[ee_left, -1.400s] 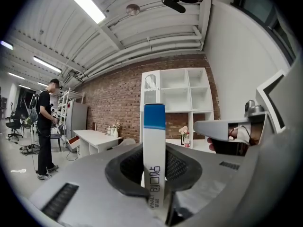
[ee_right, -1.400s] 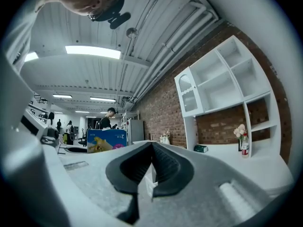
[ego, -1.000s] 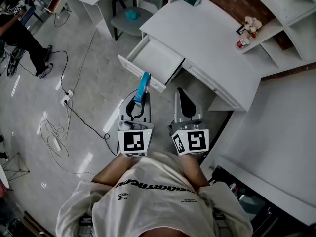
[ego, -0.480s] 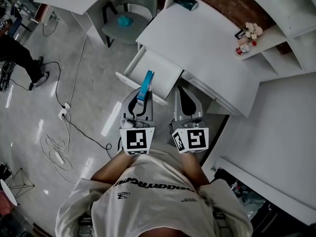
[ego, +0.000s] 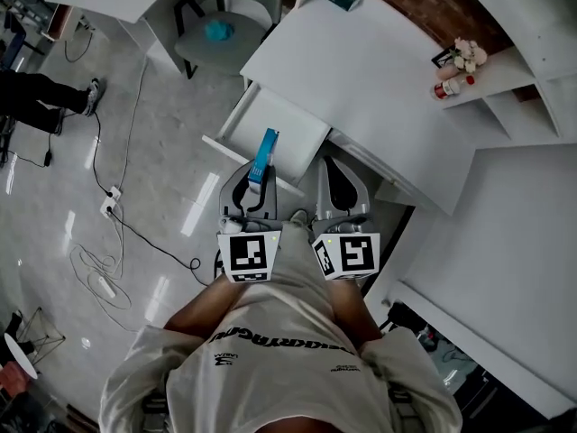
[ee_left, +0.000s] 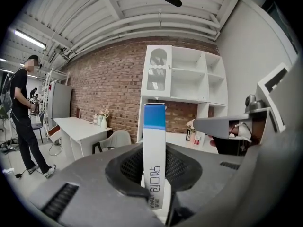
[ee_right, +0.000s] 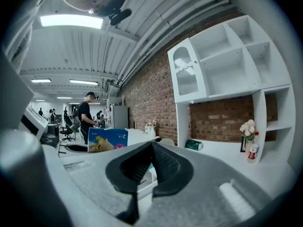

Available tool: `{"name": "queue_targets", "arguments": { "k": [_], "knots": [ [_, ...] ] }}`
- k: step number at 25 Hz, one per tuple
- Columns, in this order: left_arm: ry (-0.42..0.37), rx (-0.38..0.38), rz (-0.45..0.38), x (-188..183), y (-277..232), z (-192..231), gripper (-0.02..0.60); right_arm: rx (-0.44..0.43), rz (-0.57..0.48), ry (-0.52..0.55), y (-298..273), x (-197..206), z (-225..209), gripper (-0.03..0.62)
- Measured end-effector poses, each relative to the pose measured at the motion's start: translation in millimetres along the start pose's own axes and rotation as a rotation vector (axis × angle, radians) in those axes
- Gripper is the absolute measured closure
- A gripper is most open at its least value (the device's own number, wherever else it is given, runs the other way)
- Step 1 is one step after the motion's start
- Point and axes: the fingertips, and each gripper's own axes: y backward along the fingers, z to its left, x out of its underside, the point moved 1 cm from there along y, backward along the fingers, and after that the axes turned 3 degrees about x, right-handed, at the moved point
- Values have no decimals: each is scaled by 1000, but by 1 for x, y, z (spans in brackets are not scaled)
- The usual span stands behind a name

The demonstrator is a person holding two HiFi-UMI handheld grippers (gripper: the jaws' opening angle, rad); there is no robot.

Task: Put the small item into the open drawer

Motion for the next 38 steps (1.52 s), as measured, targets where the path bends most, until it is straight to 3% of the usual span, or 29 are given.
{"name": "queue_targets", "arguments": {
  "k": [7,17,29,38],
  "knots": [
    [-10,-48,61,25,-33,-11,517,-72,74,-1,-24,29,-29,602],
    [83,-132,187,82,-90,-30,517,-171,217,-51,-56,102,-75,602],
    [142,-235,341,167,-133,0,514,-229,292,-60,-89,174,-79,602],
    [247,-260,476,232,-170,21,512,-241,334,-65,-102,208,-86,602]
  ]
}}
